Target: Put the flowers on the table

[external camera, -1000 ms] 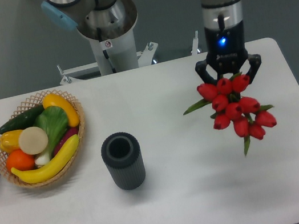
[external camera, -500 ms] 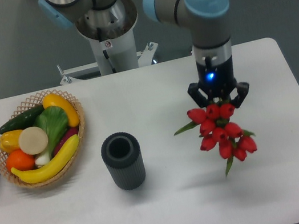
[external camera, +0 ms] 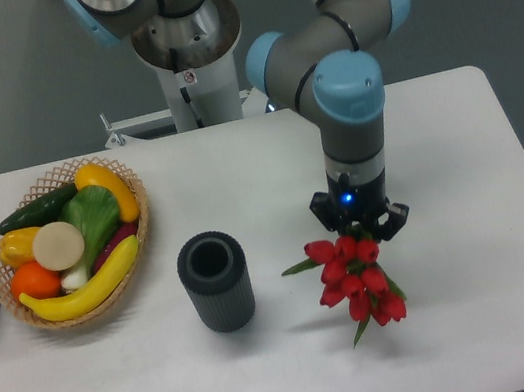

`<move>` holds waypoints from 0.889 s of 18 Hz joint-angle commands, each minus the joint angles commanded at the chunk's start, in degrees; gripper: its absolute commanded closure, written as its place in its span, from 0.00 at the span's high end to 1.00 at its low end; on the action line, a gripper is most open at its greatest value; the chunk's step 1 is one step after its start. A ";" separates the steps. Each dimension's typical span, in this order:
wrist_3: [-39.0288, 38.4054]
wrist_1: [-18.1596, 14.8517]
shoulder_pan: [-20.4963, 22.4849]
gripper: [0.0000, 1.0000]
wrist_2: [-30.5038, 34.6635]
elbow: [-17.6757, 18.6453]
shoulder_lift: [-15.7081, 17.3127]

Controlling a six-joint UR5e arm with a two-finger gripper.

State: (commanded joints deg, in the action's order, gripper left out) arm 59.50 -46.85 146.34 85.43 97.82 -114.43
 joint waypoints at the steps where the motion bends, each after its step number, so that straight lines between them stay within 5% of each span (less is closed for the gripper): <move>1: 0.00 0.00 -0.09 0.37 0.09 -0.35 -0.96; 9: 0.26 0.09 0.00 0.41 0.53 -4.49 -6.86; 11: 0.35 0.18 0.00 0.57 0.44 -4.66 -6.86; 13: 0.53 0.26 0.00 0.92 0.44 -4.66 -6.77; 16: 0.35 0.62 0.26 1.00 0.44 -4.84 -6.08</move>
State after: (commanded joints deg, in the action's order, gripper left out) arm 59.85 -46.23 146.60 85.87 92.99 -120.50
